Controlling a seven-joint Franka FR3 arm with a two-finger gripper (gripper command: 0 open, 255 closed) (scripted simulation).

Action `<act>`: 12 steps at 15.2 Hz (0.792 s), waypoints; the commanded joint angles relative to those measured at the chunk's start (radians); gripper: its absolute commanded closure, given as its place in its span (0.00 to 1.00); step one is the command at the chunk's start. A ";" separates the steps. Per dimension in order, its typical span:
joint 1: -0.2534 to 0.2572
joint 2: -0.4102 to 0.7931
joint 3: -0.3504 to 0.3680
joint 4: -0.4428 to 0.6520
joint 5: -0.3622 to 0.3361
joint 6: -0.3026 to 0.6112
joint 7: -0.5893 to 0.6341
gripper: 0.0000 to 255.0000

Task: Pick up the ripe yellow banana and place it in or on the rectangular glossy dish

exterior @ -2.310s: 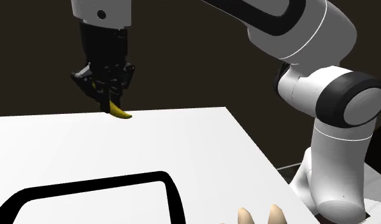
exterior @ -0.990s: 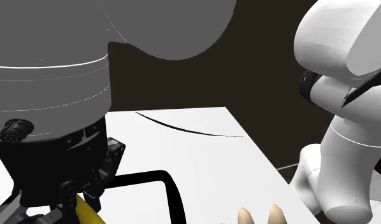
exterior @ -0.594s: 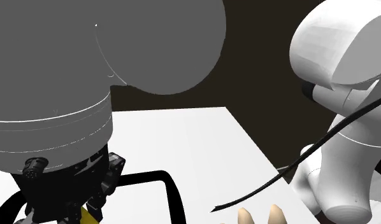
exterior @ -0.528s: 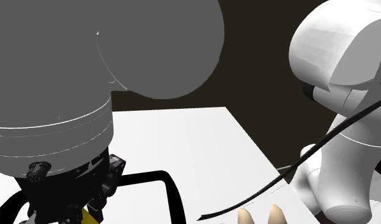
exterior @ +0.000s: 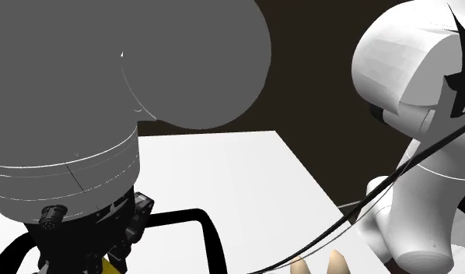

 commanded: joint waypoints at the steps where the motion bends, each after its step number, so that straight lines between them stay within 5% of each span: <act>1: 0.000 0.000 0.000 0.000 0.000 0.000 0.000 0.00; 6: 0.000 0.000 0.000 0.000 0.000 0.000 0.000 0.00; 10: 0.018 0.028 0.001 0.165 -0.016 -0.140 0.007 0.00; 12: 0.018 0.028 0.001 0.165 -0.016 -0.140 0.007 0.00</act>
